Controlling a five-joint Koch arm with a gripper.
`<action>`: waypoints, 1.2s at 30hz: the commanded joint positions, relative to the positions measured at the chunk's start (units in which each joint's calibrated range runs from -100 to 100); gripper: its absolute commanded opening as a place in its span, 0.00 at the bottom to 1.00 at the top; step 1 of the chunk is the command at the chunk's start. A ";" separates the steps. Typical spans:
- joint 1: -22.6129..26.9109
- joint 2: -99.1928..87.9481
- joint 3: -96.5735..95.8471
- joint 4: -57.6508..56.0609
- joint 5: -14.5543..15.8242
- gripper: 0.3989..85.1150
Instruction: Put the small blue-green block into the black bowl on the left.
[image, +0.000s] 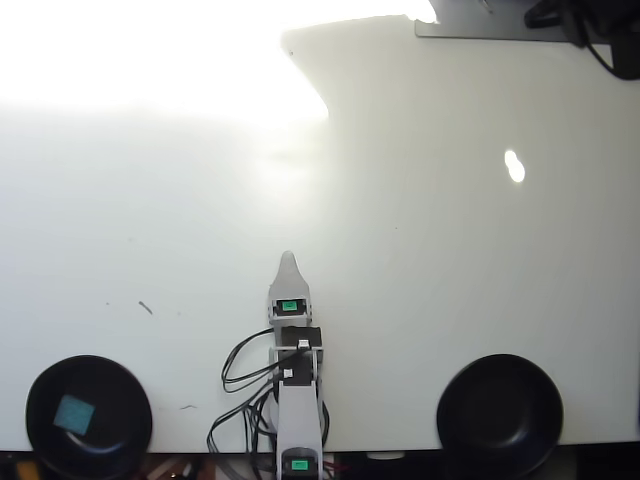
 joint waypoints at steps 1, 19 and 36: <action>-0.29 0.66 -1.48 -0.16 0.15 0.57; -0.24 11.58 -0.92 0.98 0.10 0.57; -0.24 11.58 -0.92 0.90 0.10 0.57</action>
